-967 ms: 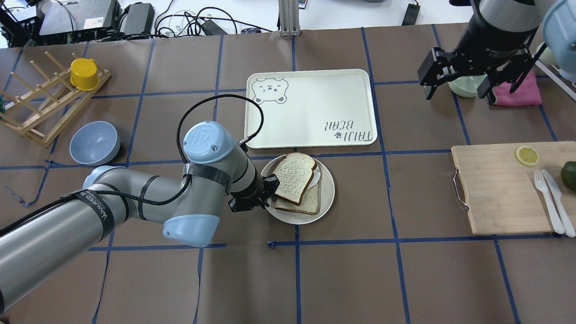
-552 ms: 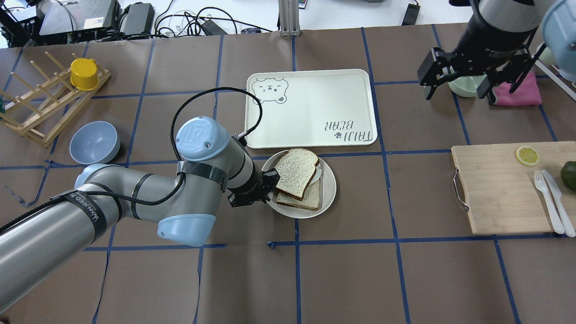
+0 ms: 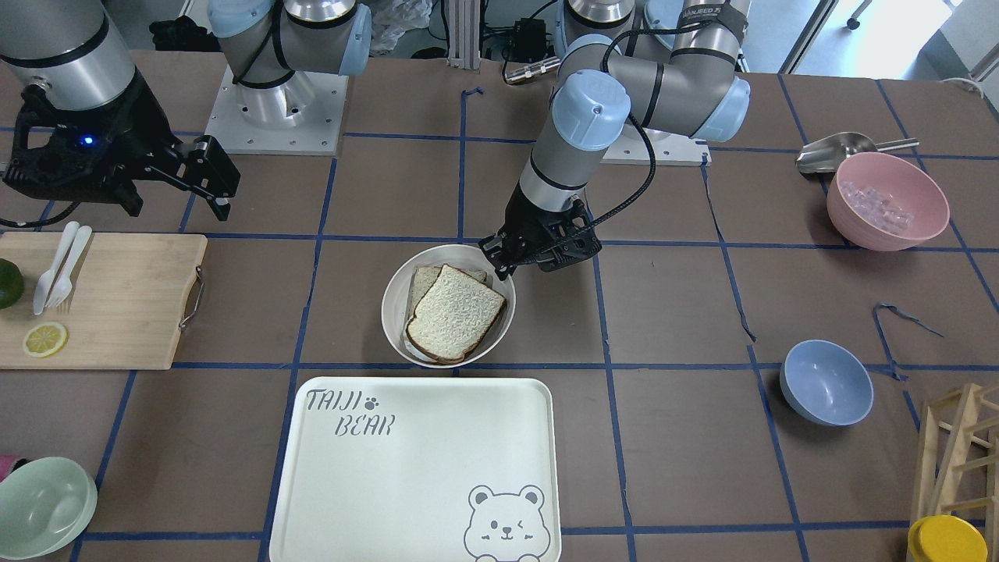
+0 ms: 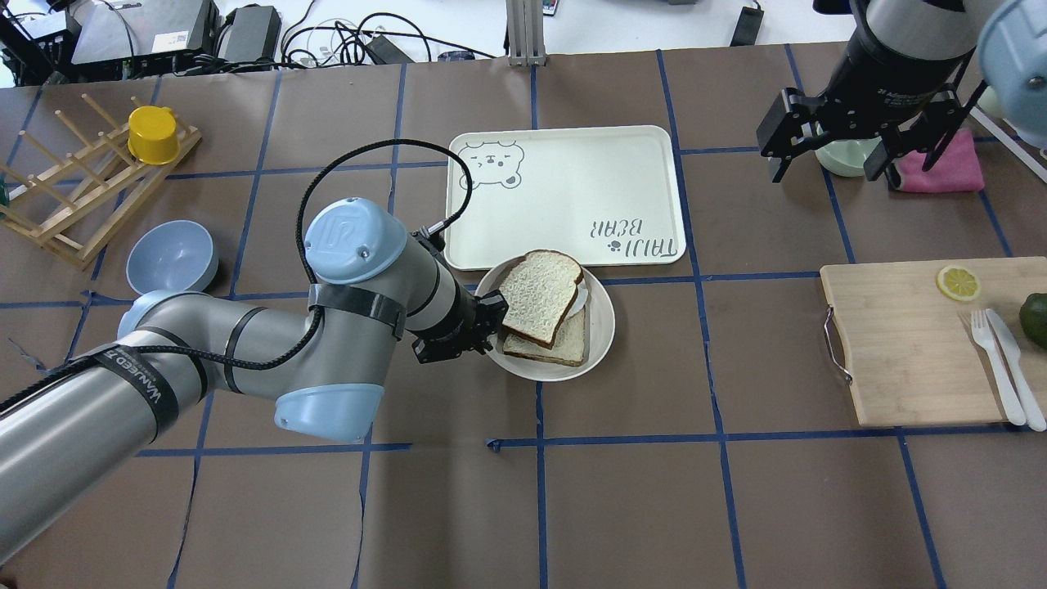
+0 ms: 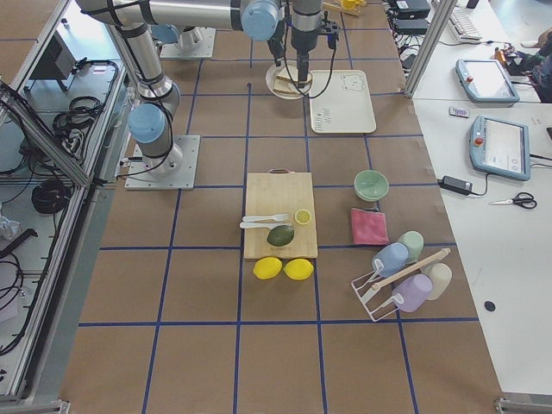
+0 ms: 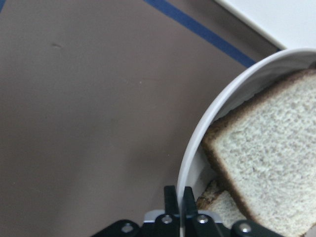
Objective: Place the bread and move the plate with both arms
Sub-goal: 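Slide the plate with the left gripper onto the bear-printed tray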
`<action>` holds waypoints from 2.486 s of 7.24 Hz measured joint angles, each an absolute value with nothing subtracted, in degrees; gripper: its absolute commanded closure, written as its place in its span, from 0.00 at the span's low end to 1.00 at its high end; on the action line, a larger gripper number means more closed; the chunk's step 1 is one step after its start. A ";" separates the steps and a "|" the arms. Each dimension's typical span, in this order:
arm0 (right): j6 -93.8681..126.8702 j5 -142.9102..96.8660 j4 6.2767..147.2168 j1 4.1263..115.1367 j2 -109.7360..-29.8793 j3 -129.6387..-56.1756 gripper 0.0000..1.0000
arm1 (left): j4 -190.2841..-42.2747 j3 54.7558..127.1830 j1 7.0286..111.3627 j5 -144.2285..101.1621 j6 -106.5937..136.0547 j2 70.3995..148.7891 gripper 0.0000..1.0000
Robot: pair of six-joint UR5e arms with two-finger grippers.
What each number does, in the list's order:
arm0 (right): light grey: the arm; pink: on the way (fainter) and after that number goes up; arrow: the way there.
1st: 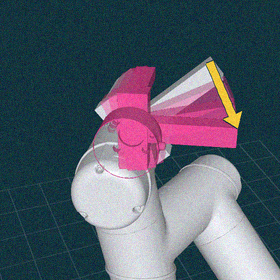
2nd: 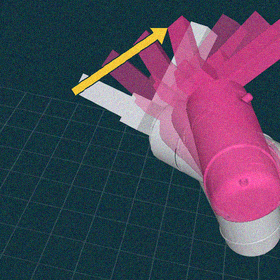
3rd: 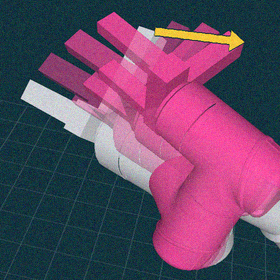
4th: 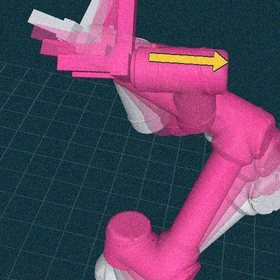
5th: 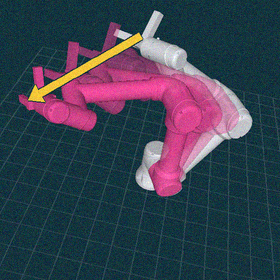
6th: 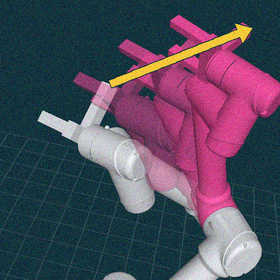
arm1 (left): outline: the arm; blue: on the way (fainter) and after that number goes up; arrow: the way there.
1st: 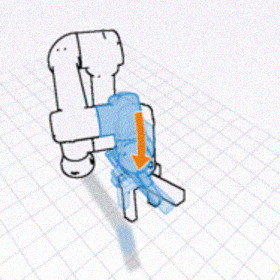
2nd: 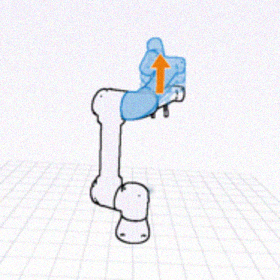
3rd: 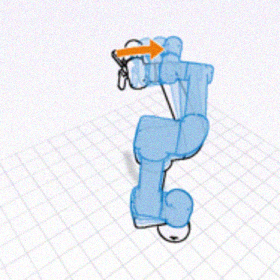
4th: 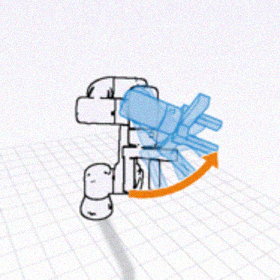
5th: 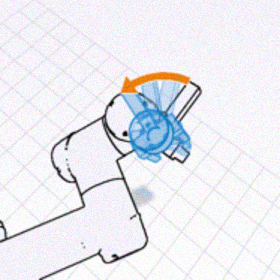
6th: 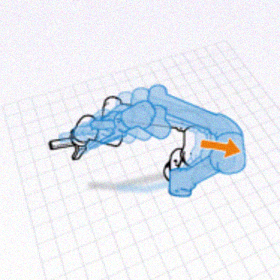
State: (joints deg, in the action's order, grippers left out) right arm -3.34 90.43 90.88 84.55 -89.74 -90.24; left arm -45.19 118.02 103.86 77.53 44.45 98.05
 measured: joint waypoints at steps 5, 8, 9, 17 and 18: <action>-3.36 90.54 90.76 84.55 -89.73 -90.19 0.00 | -46.57 99.23 103.72 77.55 51.17 112.16 1.00; -3.36 90.47 90.77 84.55 -89.74 -90.15 0.00 | -46.56 92.05 103.38 77.37 51.20 120.66 1.00; -3.40 90.48 90.78 84.55 -89.74 -90.12 0.00 | -46.48 90.53 103.27 77.30 51.16 122.55 1.00; -3.74 90.72 90.73 84.55 -89.74 -90.00 0.00 | -46.06 89.71 101.69 74.63 50.43 125.58 0.35; -3.86 90.79 90.74 84.55 -89.74 -89.94 0.00 | -46.05 89.39 101.69 74.62 50.42 125.58 0.18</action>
State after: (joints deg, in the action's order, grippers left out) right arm -3.86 90.79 90.74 84.55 -89.74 -89.94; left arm -46.05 89.39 101.69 74.62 50.42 125.58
